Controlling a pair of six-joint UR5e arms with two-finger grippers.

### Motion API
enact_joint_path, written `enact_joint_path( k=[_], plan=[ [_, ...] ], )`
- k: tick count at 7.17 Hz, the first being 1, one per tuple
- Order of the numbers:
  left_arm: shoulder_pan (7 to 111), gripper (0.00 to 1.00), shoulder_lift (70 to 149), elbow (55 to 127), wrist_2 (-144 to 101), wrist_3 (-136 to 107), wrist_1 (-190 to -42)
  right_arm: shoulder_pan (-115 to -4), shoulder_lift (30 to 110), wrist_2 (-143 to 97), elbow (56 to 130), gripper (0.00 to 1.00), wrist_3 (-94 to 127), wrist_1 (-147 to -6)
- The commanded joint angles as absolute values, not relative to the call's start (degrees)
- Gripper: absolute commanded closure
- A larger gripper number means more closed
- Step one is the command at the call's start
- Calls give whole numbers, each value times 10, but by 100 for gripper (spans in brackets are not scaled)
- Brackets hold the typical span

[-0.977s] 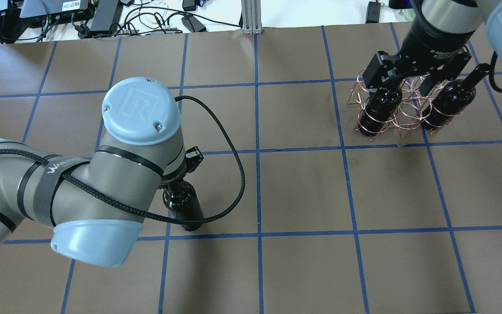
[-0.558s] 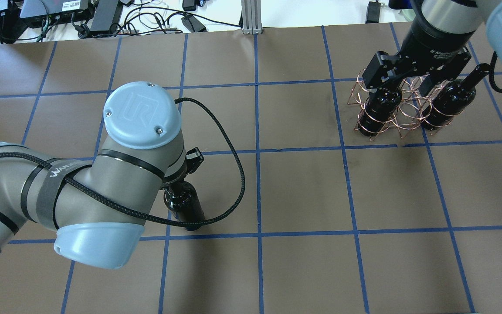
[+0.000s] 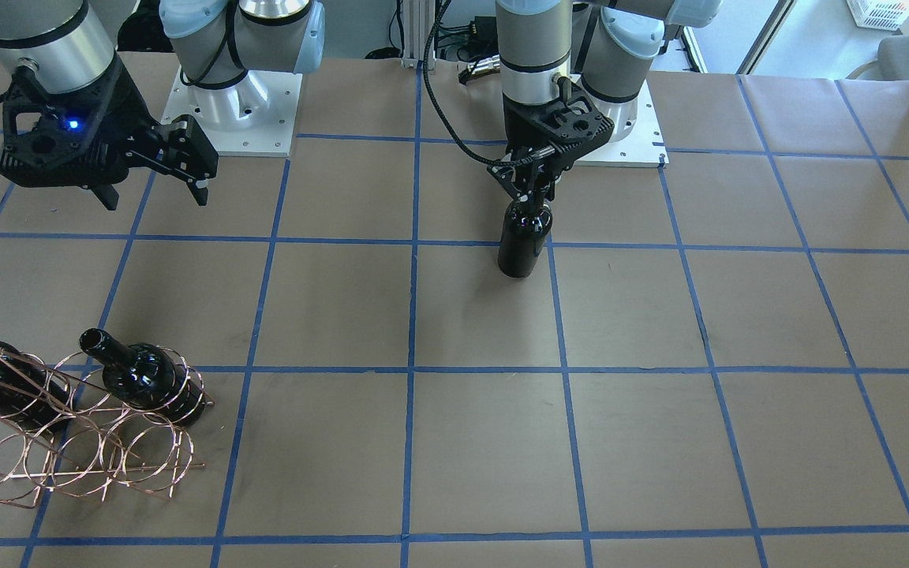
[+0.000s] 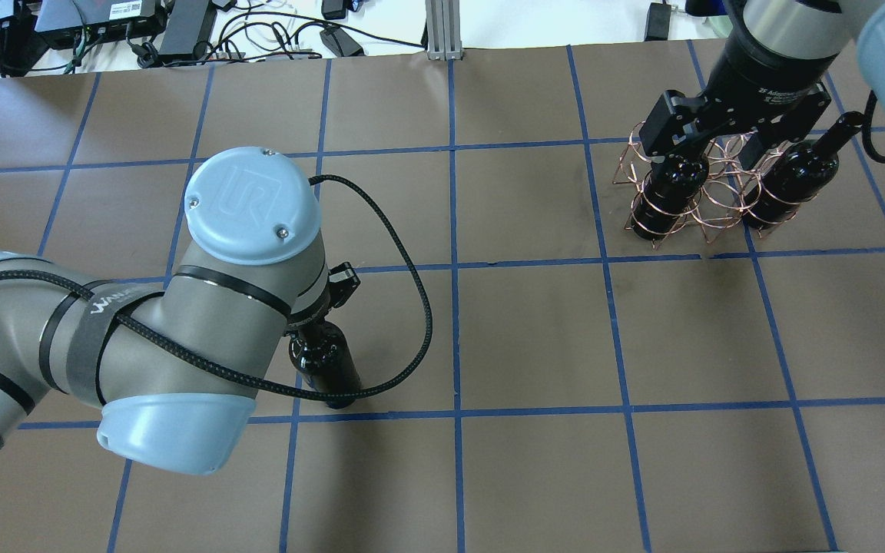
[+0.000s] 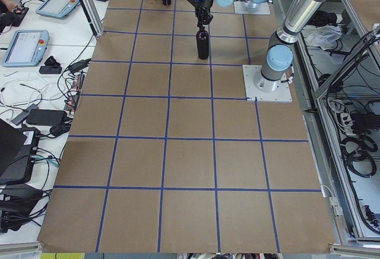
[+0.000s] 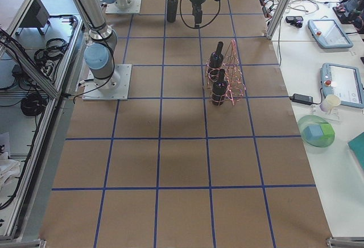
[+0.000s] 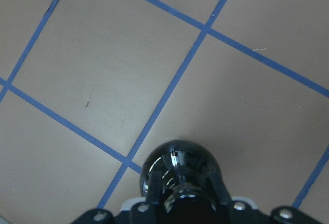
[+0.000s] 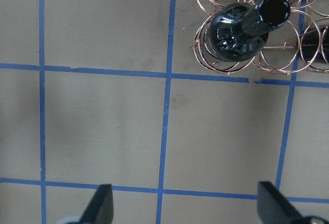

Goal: Place wine into wine basket
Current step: 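Lower the bottle upright onto the table and open the left gripper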

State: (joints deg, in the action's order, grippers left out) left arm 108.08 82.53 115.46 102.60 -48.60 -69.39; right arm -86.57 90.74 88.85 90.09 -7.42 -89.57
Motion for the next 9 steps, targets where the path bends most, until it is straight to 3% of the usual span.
enact_joint_path(
  k=[1,2,3,9],
  plan=[
    [1079,80,824,1154,1029,-489,-697,-865,911,887,901,0,-75,-895],
    [1080,66,824,1155,1030,-490,-700,-866,911,887,901,0,-75,-893],
    [1080,64,824,1155,1030,-490,-707,-866,911,887,901,0,-75,-887],
    [1082,66,824,1154,1023,-498,-708,-868,906,887,901,0,-75,-882]
  ],
)
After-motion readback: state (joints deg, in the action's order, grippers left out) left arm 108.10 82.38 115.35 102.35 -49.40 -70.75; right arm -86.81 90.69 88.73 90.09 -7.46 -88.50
